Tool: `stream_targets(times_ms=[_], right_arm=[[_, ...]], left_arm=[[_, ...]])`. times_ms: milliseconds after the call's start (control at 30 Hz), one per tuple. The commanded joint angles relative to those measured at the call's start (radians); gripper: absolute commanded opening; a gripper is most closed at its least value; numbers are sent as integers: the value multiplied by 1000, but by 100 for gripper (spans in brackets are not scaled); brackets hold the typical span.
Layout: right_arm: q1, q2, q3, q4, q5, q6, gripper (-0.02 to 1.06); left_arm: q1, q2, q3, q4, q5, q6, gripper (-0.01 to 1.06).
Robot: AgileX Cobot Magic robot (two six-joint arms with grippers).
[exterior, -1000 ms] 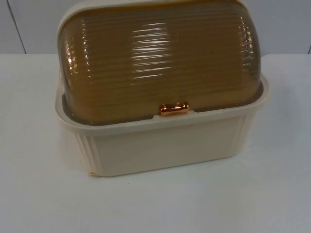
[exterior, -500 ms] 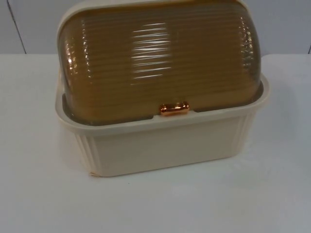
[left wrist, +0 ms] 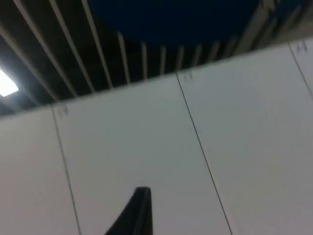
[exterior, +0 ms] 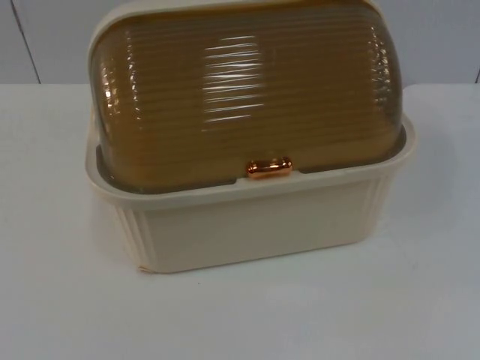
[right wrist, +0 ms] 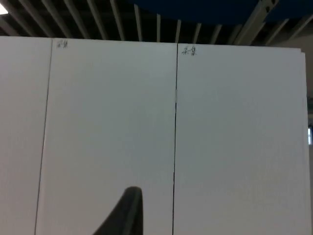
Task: Open the box lid with the left hand, place the block into the box with the right hand, then close the box lid with the left hand.
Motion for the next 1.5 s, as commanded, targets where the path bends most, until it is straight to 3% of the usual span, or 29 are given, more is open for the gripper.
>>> stream_targets(times_ms=[0,133,267,367,433,733,900,1100,1333,1467], right_arm=[[-7,2,-7,3,8,-9,104],[-15,2,-40,26,-24,-30,104],[-29,2,-69,35,-59,-36,104],[-29,2,-63,54,6,-39,104],[-26,2,-44,54,61,-44,104],[-25,2,-31,99,117,-93,104],[-25,2,30,99,225,-93,104],[-25,2,155,99,225,-43,104],[-25,2,350,70,210,62,104],[-25,2,428,47,217,72,104]], left_arm=[[-4,-40,-19,-2,-59,-10,102],[-4,-40,-72,83,-87,-10,102],[-4,-40,-147,177,-22,-72,102],[-27,-40,-167,231,67,-174,102],[-75,-40,-152,248,171,-189,102],[-109,-40,-152,448,333,-241,102],[-113,-40,-99,617,397,-479,102],[-113,-40,18,683,390,-572,102],[-113,-40,210,665,398,-581,102],[-113,-40,293,660,435,-581,102]])
